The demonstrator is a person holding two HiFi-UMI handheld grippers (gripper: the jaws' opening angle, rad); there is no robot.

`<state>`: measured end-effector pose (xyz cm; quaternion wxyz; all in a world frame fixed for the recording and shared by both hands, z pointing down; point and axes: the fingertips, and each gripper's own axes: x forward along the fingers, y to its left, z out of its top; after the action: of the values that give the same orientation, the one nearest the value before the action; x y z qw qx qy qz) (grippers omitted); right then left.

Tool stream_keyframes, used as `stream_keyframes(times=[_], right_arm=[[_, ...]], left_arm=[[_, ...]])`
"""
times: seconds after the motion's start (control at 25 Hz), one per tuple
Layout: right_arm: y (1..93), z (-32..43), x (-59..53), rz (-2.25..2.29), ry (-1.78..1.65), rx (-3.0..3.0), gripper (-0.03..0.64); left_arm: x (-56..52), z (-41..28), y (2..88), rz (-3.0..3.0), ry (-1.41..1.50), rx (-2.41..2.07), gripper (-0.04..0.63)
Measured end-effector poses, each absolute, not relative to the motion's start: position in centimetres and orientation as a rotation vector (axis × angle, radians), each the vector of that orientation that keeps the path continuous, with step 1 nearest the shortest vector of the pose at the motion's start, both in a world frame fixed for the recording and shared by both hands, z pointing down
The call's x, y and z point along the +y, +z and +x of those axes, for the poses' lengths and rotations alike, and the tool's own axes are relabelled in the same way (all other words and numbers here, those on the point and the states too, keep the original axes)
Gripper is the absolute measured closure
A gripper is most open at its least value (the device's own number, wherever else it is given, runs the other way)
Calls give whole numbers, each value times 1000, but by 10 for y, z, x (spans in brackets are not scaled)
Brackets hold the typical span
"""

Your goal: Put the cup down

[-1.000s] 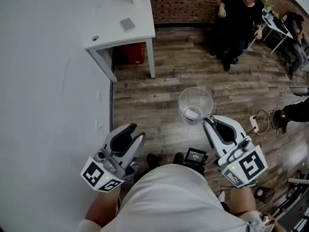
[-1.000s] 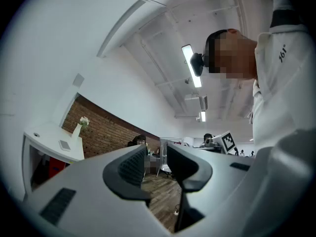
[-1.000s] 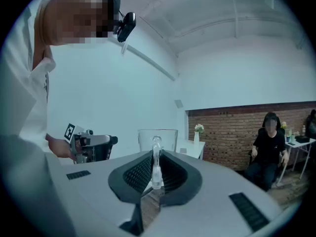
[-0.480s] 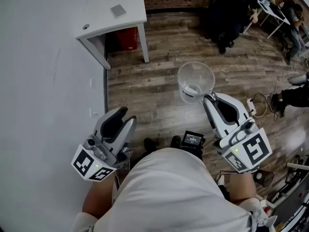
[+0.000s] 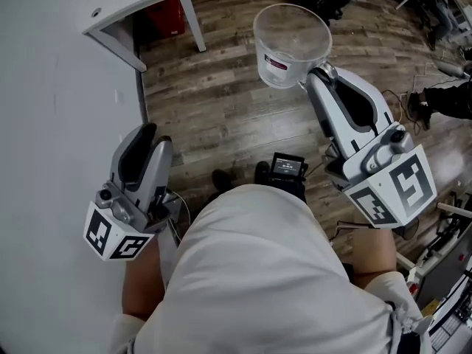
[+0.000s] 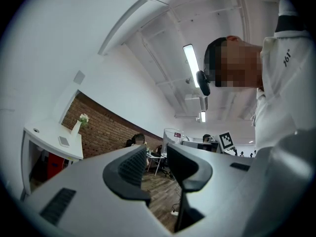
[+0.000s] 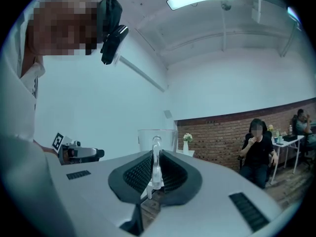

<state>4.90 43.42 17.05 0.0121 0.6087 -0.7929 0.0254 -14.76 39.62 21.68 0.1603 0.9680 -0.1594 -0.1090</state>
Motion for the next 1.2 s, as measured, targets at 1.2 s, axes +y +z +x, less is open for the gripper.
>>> stream_keyframes(times=[1.2], right_arm=[[155, 39, 437, 1950, 128, -2500, 584]], left_arm=[[408, -164, 208, 2755, -226, -455, 476]])
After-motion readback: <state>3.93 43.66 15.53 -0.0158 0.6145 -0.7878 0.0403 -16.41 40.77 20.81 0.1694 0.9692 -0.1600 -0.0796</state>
